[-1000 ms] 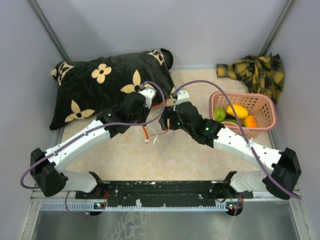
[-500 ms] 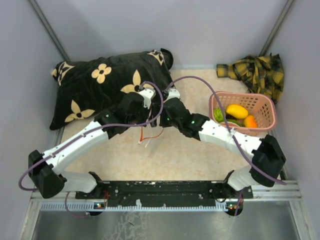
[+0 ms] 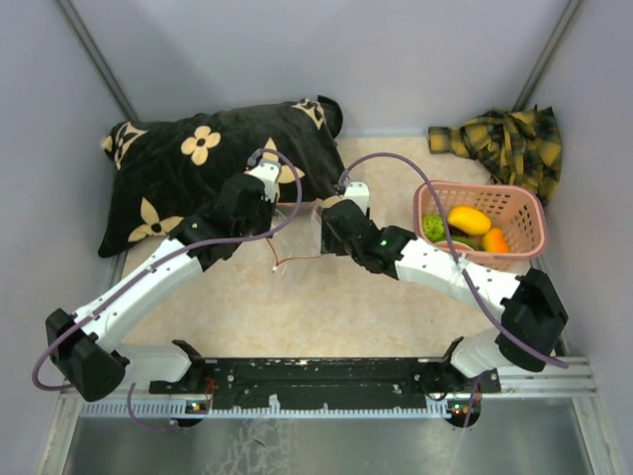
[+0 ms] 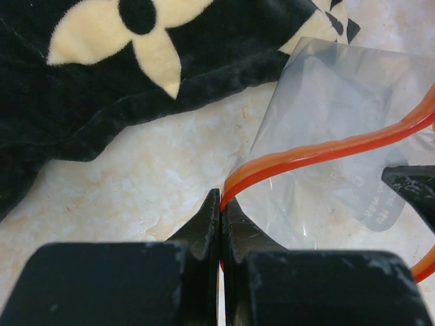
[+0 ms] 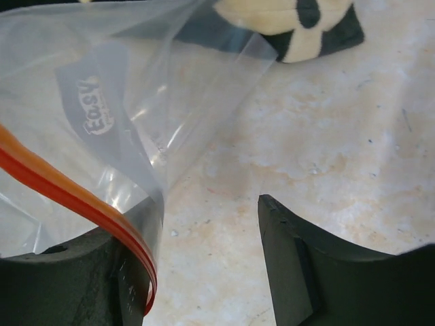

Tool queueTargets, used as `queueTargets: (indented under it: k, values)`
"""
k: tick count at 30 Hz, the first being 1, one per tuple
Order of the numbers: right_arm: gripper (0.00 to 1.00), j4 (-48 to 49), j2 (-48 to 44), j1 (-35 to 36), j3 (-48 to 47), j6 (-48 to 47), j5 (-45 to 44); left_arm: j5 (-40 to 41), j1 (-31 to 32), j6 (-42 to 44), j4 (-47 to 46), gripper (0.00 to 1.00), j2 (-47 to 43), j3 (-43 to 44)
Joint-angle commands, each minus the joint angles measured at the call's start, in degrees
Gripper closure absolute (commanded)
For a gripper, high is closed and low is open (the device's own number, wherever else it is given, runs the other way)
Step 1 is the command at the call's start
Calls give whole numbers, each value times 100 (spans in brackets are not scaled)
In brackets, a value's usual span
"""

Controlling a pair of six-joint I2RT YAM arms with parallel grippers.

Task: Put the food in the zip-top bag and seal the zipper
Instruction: Open the zipper of the food storage bag at the center of the board.

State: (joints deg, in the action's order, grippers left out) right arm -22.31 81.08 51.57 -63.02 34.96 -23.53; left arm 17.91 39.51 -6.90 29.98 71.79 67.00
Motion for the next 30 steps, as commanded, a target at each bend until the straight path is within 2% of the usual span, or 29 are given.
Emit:
queueTargets:
  k: [1,5,8,14,18,30]
  values:
    - [43,-261,-320,-14,15,-40,-789,78,-81,-5,-18,100,-104,-30]
    - [43,-532,-328,-208,38,-41,-920,266,-156,-5,3,100,-91,-38]
    - [44,-601,-432,-286,51,-188,-822,85,-179,-22,-49,100,-126,-68]
    - [33,-424,-724,-283,-347,-945,660,-686,-180,-63,-96,100,70,-50]
    - [26,-312,-877,-283,-550,-1063,1264,-913,-180,-139,-27,100,203,82]
    - [18,-674,-1539,-445,-733,-1432,1731,490,-42,-480,608,100,713,964]
